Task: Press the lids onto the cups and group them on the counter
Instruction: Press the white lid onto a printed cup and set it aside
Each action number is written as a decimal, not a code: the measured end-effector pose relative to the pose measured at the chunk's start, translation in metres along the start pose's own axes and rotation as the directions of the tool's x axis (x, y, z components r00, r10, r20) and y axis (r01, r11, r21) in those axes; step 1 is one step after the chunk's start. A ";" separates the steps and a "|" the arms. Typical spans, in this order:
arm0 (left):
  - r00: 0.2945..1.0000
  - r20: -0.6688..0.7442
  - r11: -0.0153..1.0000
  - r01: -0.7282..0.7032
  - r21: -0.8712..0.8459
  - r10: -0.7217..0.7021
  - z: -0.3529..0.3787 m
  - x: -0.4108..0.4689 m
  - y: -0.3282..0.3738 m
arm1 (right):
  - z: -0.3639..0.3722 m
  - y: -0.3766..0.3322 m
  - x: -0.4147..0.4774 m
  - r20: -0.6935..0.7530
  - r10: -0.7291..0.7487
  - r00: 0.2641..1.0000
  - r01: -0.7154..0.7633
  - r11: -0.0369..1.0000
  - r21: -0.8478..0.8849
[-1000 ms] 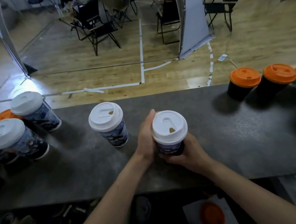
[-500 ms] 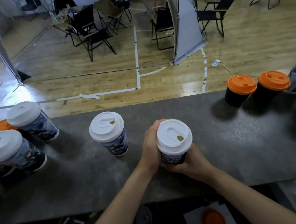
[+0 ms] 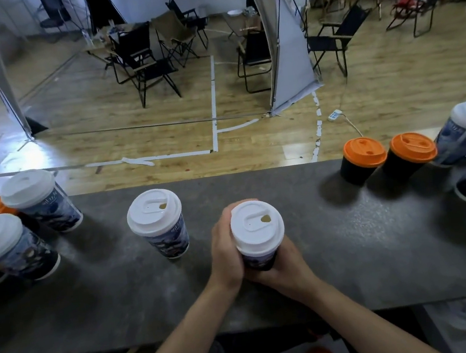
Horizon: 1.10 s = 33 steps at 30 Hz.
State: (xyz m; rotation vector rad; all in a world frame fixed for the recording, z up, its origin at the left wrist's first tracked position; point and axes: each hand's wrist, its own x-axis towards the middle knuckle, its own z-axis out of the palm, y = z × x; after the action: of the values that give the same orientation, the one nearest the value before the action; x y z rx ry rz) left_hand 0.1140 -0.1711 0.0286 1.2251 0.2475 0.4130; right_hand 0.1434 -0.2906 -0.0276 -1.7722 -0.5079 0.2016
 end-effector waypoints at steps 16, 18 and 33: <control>0.974 0.133 0.981 0.172 0.086 -0.182 0.004 0.017 0.011 | -0.004 0.005 -0.001 -0.036 0.065 0.997 -0.063 0.996 0.065; 0.960 0.208 0.980 0.170 0.104 -0.189 0.002 0.026 0.014 | -0.005 0.005 -0.001 -0.022 0.067 0.998 -0.065 0.996 0.062; 0.989 0.062 0.969 -0.145 0.199 0.135 0.007 0.008 0.001 | -0.006 0.006 0.000 -0.055 0.059 0.997 -0.054 0.995 0.088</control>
State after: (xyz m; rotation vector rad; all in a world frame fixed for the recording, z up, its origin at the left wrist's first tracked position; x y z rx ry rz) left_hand 0.1240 -0.1733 0.0323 1.4567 0.1652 0.4886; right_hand 0.1476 -0.2969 -0.0320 -1.7038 -0.4024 0.2086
